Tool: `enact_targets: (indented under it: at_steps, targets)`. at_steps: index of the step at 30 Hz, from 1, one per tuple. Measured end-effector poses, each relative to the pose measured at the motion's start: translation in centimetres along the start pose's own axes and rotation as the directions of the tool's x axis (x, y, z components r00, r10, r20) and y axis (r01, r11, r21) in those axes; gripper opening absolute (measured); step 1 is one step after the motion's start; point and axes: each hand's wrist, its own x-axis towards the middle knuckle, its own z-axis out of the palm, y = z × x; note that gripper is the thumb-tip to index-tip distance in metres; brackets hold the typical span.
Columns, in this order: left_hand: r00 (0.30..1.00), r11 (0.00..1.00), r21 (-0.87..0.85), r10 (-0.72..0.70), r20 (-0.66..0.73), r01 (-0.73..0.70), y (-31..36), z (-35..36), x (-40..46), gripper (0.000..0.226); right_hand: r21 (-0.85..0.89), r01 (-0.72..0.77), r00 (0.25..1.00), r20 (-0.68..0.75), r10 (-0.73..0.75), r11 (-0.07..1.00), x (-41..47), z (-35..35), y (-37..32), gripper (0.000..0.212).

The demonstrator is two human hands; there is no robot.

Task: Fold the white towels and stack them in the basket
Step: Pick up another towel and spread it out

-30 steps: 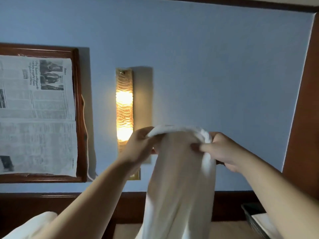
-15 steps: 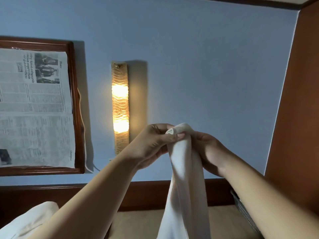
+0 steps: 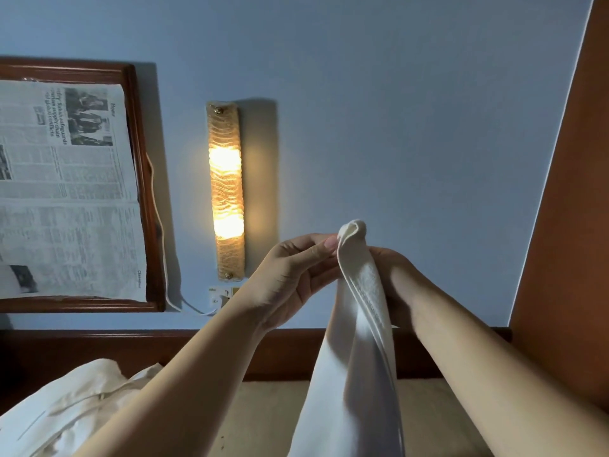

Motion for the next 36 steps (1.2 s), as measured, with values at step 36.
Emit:
enact_targets:
  at_steps: [36]
  targets:
    - [0.948, 0.435, 0.888, 0.189, -0.255, 0.152, -3.5, 4.1, -2.1, 0.038, -0.336, 0.378, 0.903, -0.070, -0.423, 0.863, -8.7, -0.3, 4.8, 0.017]
